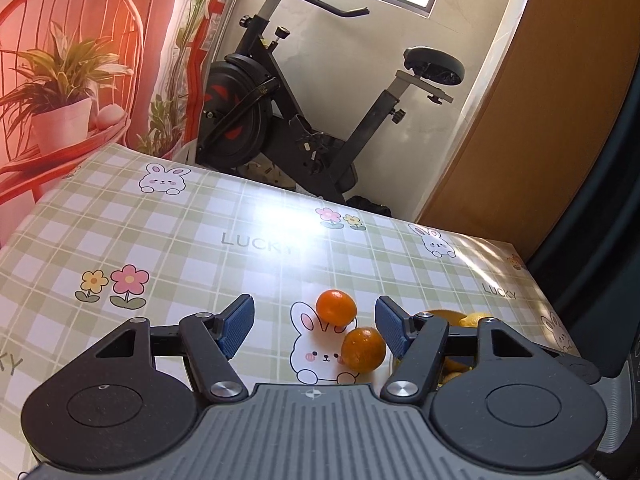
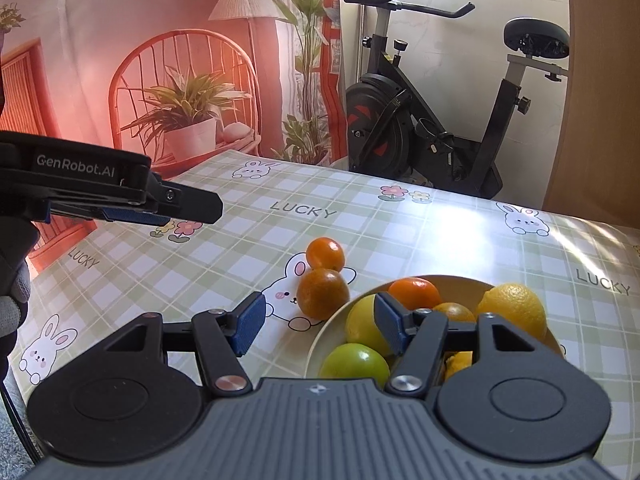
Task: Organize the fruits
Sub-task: 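Move the left tool to the small orange tangerines and close on one, then carry the dark orange tangerine in the left tool over the plate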
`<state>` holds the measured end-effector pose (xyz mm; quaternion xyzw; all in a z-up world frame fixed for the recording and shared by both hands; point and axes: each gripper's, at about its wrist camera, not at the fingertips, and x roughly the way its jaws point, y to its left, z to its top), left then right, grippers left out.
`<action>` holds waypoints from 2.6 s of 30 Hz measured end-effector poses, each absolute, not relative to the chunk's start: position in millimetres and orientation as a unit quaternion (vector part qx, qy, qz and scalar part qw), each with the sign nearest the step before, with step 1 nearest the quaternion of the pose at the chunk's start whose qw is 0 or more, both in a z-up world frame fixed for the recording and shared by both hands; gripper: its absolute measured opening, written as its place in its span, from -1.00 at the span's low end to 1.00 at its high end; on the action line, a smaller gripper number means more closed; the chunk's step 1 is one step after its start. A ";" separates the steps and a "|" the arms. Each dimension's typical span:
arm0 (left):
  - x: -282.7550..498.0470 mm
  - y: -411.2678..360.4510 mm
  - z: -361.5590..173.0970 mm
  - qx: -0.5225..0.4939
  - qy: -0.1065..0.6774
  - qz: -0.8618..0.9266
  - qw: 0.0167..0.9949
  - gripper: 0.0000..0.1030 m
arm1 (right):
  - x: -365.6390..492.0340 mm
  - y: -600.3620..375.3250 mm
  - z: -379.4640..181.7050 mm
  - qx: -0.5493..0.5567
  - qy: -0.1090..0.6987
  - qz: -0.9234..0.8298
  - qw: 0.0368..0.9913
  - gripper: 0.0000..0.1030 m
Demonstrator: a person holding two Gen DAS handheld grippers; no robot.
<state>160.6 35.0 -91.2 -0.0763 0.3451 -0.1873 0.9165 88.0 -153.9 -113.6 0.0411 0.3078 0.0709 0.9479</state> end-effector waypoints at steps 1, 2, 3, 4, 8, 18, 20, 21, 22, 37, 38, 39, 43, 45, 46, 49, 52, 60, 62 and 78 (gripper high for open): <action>165.8 36.0 -91.6 -0.078 0.348 -0.193 0.914 0.34 | 93.4 -152.5 -114.3 0.039 0.308 0.075 0.948 0.21; 170.3 37.0 -92.7 -0.081 0.351 -0.198 0.911 0.34 | 100.1 -150.1 -116.1 0.035 0.309 0.079 0.947 0.21; 174.9 38.1 -94.3 -0.083 0.355 -0.201 0.909 0.34 | 106.6 -148.4 -118.0 0.031 0.312 0.083 0.946 0.20; 179.0 38.5 -96.8 -0.083 0.358 -0.202 0.908 0.34 | 112.4 -146.8 -120.2 0.028 0.314 0.086 0.945 0.18; 193.1 40.6 -108.6 -0.093 0.371 -0.202 0.902 0.34 | 135.9 -140.7 -132.4 0.012 0.333 0.090 0.939 0.15; 208.8 34.3 -136.6 -0.108 0.397 -0.228 0.882 0.34 | 163.7 -135.2 -151.9 -0.001 0.373 0.088 0.924 0.16; 210.4 32.3 -142.8 -0.110 0.402 -0.230 0.879 0.33 | 163.4 -133.6 -151.4 -0.001 0.372 0.087 0.924 0.16; 211.4 31.6 -145.7 -0.112 0.405 -0.231 0.877 0.33 | 163.3 -133.0 -151.2 -0.003 0.372 0.087 0.924 0.16; 212.4 31.2 -148.0 -0.116 0.407 -0.232 0.876 0.33 | 163.5 -132.3 -151.4 -0.005 0.372 0.086 0.924 0.16; 215.4 33.6 -162.7 -0.126 0.424 -0.239 0.864 0.31 | 168.8 -115.8 -161.2 -0.025 0.388 0.109 0.915 0.11; 215.1 33.2 -165.0 -0.126 0.428 -0.240 0.862 0.31 | 167.3 -113.0 -161.6 -0.030 0.387 0.110 0.915 0.11; 214.0 33.3 -166.9 -0.124 0.429 -0.241 0.861 0.31 | 165.7 -110.3 -161.5 -0.032 0.386 0.113 0.915 0.11; 209.5 31.6 -175.1 -0.123 0.437 -0.247 0.856 0.24 | 162.5 -107.7 -161.0 -0.021 0.385 0.119 0.915 0.01; 206.5 32.3 -177.3 -0.126 0.439 -0.251 0.854 0.23 | 161.0 -106.3 -161.8 -0.023 0.385 0.122 0.914 -0.05; 204.8 32.8 -178.1 -0.127 0.439 -0.253 0.853 0.23 | 160.5 -105.5 -162.1 -0.024 0.386 0.123 0.914 -0.07; 199.5 34.1 -180.2 -0.127 0.441 -0.260 0.850 0.22 | 156.7 -103.6 -162.1 -0.021 0.387 0.124 0.913 -0.07; 193.1 32.7 -180.9 -0.126 0.440 -0.268 0.847 0.10 | 152.6 -104.7 -162.6 -0.013 0.389 0.125 0.913 -0.07; 179.6 23.0 -182.5 -0.112 0.439 -0.285 0.845 -0.11 | 140.0 -106.0 -164.8 0.004 0.395 0.117 0.911 -0.07; 176.0 19.1 -181.1 -0.103 0.437 -0.285 0.847 -0.17 | 138.9 -106.9 -163.5 0.009 0.395 0.116 0.911 -0.07; 136.6 -10.8 -139.5 -0.059 0.395 -0.303 0.865 -0.17 | 93.0 -123.7 -133.8 0.042 0.337 0.103 0.935 -0.11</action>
